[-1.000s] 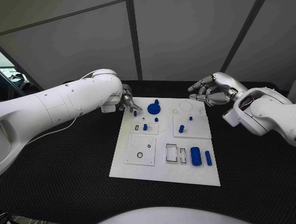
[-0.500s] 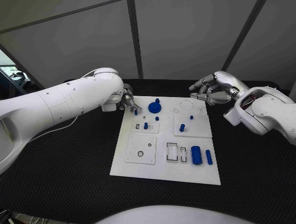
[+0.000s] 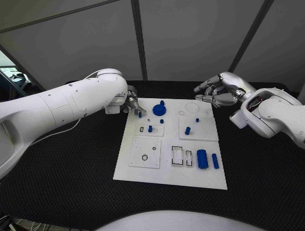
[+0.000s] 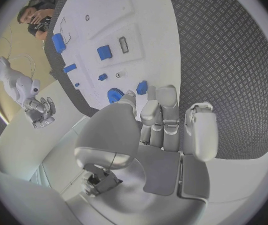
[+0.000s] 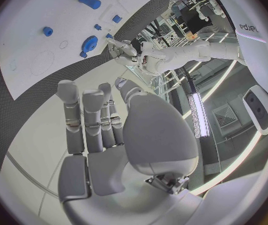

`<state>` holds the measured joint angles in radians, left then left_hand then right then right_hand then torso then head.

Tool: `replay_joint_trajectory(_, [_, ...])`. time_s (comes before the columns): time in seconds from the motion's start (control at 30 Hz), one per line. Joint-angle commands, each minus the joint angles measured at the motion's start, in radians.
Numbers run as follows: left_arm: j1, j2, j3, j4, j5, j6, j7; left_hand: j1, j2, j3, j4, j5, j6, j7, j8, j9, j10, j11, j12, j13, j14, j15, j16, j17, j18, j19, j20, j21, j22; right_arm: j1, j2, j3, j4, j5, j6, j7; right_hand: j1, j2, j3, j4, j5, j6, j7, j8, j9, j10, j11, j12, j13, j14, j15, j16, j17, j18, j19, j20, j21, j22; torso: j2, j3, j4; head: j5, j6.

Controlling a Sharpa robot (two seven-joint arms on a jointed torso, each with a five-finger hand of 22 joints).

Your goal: Assemble the parts on the task board

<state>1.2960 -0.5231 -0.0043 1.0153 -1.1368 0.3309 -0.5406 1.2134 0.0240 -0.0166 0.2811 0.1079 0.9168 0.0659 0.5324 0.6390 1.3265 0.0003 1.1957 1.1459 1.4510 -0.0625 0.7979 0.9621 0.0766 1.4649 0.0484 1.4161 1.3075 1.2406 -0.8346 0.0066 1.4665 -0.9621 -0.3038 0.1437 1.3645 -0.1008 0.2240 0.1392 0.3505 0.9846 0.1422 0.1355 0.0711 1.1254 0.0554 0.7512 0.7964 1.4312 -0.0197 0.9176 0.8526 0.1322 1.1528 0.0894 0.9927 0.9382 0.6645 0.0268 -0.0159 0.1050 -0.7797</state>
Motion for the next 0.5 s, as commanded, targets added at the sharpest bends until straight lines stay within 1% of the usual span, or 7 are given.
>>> replay_joint_trajectory(0.03, [0.001,0.002,0.0,-0.002,0.006,0.017,0.012,0.011,0.007,-0.005,-0.004,0.004,0.001,-0.002,0.006,0.002,0.003,-0.007,0.004,-0.001,0.001,-0.002,0.0,0.001,-0.032,0.011,-0.003,0.006,0.096,0.002,0.002,0.001,0.001,0.002,-0.006,0.011,0.012,0.002,0.008,-0.001,0.003,0.002,0.004,-0.006,-0.001,-0.011,-0.001,-0.003,-0.002,0.002,-0.001,-0.005,-0.001,0.013,0.001,0.002,-0.005,-0.001,0.0,0.0006,-0.0006,0.001,0.0])
replay_joint_trajectory(0.5, [0.0,0.006,0.0,-0.006,0.026,0.02,0.02,0.081,0.042,0.004,-0.033,0.004,-0.004,-0.005,0.01,0.008,0.003,-0.01,0.002,-0.004,0.001,-0.004,-0.001,0.001,-0.033,0.012,-0.004,0.008,0.102,0.002,0.004,0.001,0.0,0.002,-0.005,0.011,0.013,0.003,0.009,-0.001,0.003,0.002,0.004,-0.006,-0.001,-0.01,-0.001,-0.002,-0.001,0.003,-0.001,-0.004,0.001,0.013,0.002,0.001,-0.005,-0.001,0.0,0.0,-0.0006,0.0,-0.002])
